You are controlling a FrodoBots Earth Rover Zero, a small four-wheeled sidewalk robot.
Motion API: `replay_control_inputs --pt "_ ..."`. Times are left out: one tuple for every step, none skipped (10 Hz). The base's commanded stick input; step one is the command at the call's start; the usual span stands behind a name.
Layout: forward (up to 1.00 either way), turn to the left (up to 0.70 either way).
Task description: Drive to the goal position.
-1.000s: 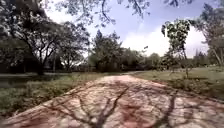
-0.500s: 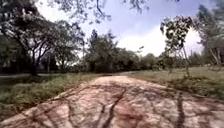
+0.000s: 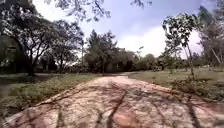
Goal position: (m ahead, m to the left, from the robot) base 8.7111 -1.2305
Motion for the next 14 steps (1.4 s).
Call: replay_control_inputs --pt "0.70 0.00" --pt "0.70 0.00" --pt "0.70 0.00" --pt "0.70 0.00" --pt "0.70 0.00" --pt "0.70 0.00" --pt "0.70 0.00" --pt "0.70 0.00" --pt "0.70 0.00" --pt "0.70 0.00" --pt "0.70 -0.10" --pt "0.70 -0.24" --pt "0.70 -0.31" --pt "0.70 -0.14"
